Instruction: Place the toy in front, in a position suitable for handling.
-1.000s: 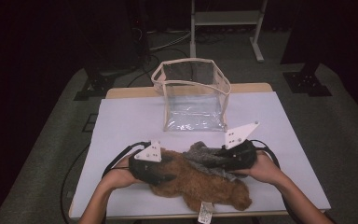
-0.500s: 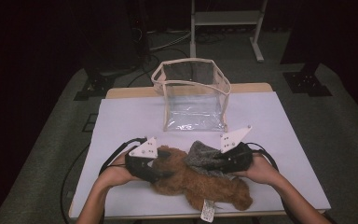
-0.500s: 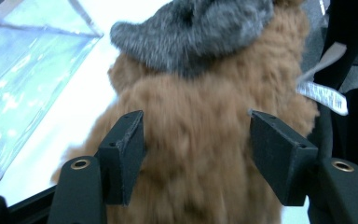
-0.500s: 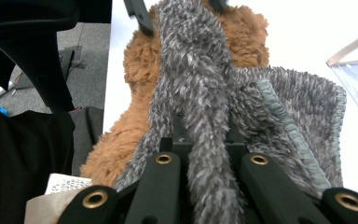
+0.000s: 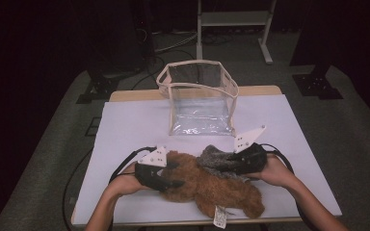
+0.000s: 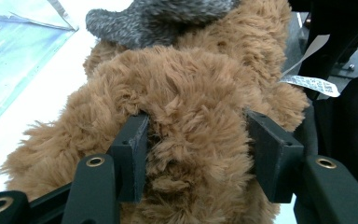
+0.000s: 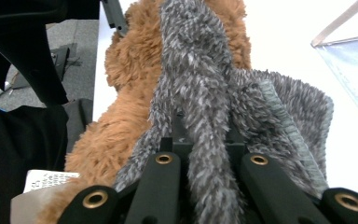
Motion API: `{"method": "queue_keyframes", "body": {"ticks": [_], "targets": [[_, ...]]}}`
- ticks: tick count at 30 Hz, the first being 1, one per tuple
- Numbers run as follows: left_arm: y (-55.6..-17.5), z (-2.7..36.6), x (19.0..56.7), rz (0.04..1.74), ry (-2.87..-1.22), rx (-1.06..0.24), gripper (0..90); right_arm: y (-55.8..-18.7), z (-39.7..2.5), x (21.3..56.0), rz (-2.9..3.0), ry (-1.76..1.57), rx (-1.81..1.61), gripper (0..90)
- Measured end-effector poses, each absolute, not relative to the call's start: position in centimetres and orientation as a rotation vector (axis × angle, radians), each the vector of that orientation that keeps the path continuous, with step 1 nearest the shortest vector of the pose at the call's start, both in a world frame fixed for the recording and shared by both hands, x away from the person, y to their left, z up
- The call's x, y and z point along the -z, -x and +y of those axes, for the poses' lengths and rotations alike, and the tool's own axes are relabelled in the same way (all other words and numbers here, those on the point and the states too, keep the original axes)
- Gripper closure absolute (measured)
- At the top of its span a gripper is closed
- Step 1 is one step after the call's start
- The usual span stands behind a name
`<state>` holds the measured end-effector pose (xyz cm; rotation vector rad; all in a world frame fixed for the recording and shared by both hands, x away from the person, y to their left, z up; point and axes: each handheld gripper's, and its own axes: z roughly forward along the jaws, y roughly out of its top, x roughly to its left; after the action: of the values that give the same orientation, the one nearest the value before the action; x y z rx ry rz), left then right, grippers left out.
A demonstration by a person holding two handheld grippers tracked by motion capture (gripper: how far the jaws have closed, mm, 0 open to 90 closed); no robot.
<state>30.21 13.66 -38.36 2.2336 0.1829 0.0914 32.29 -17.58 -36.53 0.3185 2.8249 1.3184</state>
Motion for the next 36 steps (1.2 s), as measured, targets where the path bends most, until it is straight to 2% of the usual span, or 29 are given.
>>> {"method": "queue_keyframes", "body": {"ticks": [5,9,20,24,27,31,36], "targets": [[-30.4,12.7,38.3,0.157,-2.247,-0.097,43.1,-32.5,-15.9,35.3,2.806,-0.265,-1.312,81.1],[-30.3,12.6,38.4,0.15,-2.25,-0.102,43.0,-32.4,-14.9,35.7,2.835,-0.245,-1.298,81.1],[-30.3,13.9,37.7,0.18,-2.288,-0.148,41.4,-30.6,-20.4,35.7,2.749,-0.366,-1.359,81.1],[-30.3,14.2,37.0,0.205,-2.254,-0.122,35.6,-30.7,-22.2,36.6,2.717,-0.457,-1.447,81.1],[-30.7,13.6,36.2,0.188,-2.24,-0.117,34.6,-30.6,-21.5,37.0,2.732,-0.435,-1.495,81.1],[-30.7,11.3,37.2,0.151,-2.324,-0.078,36.7,-30.6,-19.3,36.3,2.767,-0.34,-1.513,80.9],[-30.5,11.4,37.6,0.154,-2.305,-0.076,38.9,-31.7,-18.2,36.4,2.773,-0.346,-1.479,81.0]]}}
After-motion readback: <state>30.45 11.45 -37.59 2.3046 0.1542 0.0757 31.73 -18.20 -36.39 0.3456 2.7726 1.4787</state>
